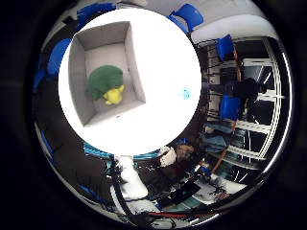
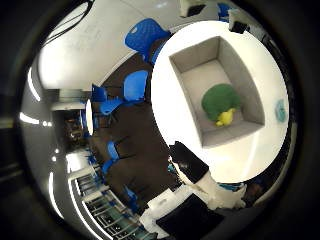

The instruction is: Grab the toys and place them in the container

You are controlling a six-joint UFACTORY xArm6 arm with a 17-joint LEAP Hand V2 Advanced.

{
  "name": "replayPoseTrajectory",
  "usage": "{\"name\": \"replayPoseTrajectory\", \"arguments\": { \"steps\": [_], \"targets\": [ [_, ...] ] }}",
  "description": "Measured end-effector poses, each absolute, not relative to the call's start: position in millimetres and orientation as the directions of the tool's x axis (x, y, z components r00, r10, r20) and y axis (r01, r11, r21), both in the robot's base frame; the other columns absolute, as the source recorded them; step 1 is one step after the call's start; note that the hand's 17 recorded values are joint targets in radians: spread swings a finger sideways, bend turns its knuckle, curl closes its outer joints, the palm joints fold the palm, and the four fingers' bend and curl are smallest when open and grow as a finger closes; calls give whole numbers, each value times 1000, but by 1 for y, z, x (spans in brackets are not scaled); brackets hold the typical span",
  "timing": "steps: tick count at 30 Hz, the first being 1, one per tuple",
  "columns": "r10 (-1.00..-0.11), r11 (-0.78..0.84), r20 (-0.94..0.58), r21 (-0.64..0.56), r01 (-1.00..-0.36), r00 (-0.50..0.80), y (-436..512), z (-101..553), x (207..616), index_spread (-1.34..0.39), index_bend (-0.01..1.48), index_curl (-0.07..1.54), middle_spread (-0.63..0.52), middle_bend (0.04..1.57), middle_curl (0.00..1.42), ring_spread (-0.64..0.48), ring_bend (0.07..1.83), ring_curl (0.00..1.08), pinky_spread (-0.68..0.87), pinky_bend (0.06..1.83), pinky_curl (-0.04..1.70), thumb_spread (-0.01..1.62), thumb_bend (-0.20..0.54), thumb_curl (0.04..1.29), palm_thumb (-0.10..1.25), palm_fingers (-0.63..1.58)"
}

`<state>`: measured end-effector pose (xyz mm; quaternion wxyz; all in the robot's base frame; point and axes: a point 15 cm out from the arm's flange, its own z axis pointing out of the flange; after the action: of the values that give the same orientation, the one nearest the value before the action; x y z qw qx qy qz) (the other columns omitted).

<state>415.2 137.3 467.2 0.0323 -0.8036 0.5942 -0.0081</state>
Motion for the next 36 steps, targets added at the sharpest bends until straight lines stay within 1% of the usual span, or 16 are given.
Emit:
{"name": "replayPoseTrajectory", "arguments": {
  "steps": [2, 3, 5, 8, 10, 13, 20, 25, 36],
  "targets": [
    [-956, -290, -17, -55, -955, 291, 117, 472, 411, -463, 164, 343, -26, 539, 339, 247, 380, 195, 490, 518, 378, 1119, -23, 320, 589, 55],
    [-958, -285, -9, -38, -958, 285, 102, 472, 407, -462, 206, 352, 21, 356, 293, 246, 406, 210, 482, 538, 380, 1115, -23, 318, 585, -11],
    [-967, -256, 7, -3, -967, 256, 65, 472, 399, -462, 185, 344, 52, 288, 278, 249, 381, 206, 468, 515, 361, 1108, -25, 313, 581, 3],
    [-980, -197, 25, 62, -978, 199, 2, 459, 392, -454, 172, 330, 77, 240, 283, 247, 344, 205, 455, 486, 341, 1100, -22, 308, 579, 21],
    [-986, -159, 37, 77, -984, 162, -38, 452, 388, -453, 170, 322, 80, 224, 288, 246, 329, 206, 448, 478, 333, 1101, -23, 304, 576, 31],
    [-990, -116, 68, 55, -992, 120, -98, 446, 390, -451, 167, 309, 83, 202, 296, 239, 310, 210, 443, 459, 323, 1102, -22, 299, 575, 41],
    [-978, -91, 189, 10, -996, 91, -201, 409, 399, -449, 171, 295, 83, 185, 299, 237, 287, 224, 437, 435, 309, 1089, -21, 303, 584, 56],
    [-967, -142, 208, 35, -989, 146, -238, 386, 399, -448, 169, 292, 85, 184, 295, 239, 282, 232, 435, 435, 309, 1066, -24, 310, 594, 60],
    [-973, -106, 203, 17, -994, 107, -281, 328, 437, -443, 170, 293, 76, 184, 291, 239, 268, 243, 442, 439, 309, 1058, -23, 313, 593, 72]
  ]
}}
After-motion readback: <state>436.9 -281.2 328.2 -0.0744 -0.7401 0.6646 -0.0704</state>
